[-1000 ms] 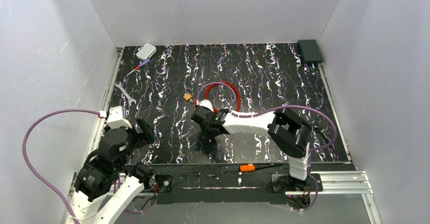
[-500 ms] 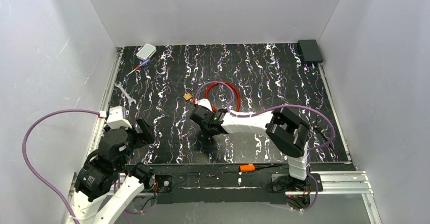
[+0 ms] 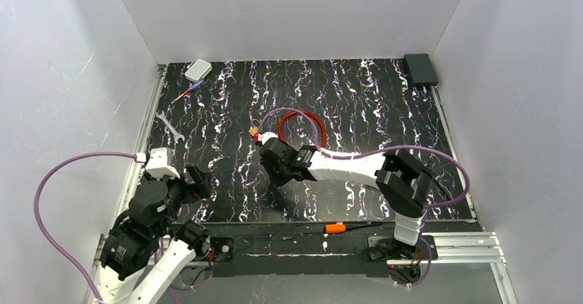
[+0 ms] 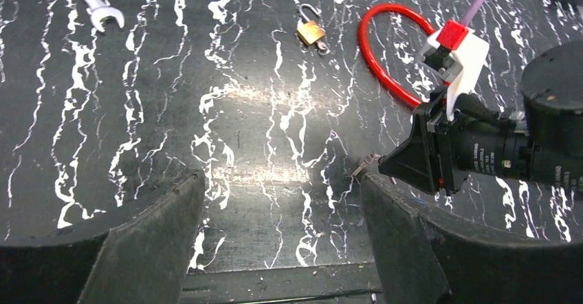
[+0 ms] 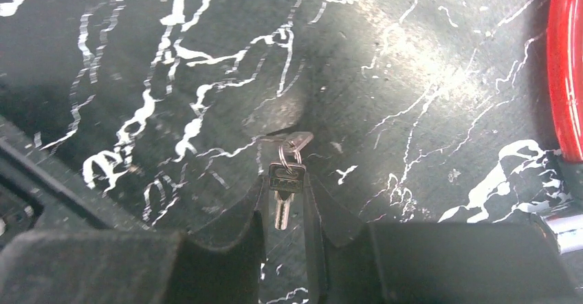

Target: Unlock with the key

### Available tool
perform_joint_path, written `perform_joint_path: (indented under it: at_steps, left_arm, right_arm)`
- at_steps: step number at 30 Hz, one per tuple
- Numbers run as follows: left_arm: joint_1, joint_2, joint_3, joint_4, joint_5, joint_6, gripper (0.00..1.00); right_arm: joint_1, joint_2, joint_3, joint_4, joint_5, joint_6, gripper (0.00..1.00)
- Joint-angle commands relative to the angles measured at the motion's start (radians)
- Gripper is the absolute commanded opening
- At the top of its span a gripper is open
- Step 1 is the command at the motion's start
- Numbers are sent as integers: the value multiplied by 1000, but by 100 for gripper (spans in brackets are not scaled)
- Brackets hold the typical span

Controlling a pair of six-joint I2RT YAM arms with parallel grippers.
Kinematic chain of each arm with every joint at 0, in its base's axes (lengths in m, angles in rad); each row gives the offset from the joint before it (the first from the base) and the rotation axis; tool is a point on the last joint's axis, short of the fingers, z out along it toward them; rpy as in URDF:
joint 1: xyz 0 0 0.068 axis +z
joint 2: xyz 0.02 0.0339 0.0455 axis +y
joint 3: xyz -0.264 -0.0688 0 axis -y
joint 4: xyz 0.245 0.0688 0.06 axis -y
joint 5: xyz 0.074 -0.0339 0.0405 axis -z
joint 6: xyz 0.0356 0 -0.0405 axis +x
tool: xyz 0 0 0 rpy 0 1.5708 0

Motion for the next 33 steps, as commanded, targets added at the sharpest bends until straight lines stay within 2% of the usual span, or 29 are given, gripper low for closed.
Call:
perform_joint_path:
  at_steps: [1,5,9,13,17,19,21,24,29,33]
  left_arm:
    - [3,9,-17,77,107,73,81]
    - [2,29,-49,156,201,128,81]
    - [2,68,-119,315,372,161,79]
    - [2,73,-206,493,560,222,78]
    - [2,46,-265,627,729,346,77]
    - [1,37,-284,661,851,454,78]
    - [2,18,-308,682,982,571,79]
    - [1,-12,-338,728,1055,646,80]
    - [1,15,-352,782,1163,708,76]
    - [1,51,-366,864,1243,711,72]
  right_arm:
    - [-15,-95,34,-7,-114,-51,1]
    - [-74,-163,0,2,-296,-18,1]
    - [-139,-224,-54,45,-455,-39,1]
    - [-222,-264,-90,73,-684,-52,1]
    - [-288,-294,-112,117,-880,-35,1]
    - [-308,-311,-125,159,-965,-19,1]
    - [-317,-327,-126,178,-1018,-17,1]
    - [-323,-345,-125,202,-1093,-17,1]
    - [-325,-361,-131,269,-1225,29,1]
    - [-325,-380,-175,416,-1286,121,1]
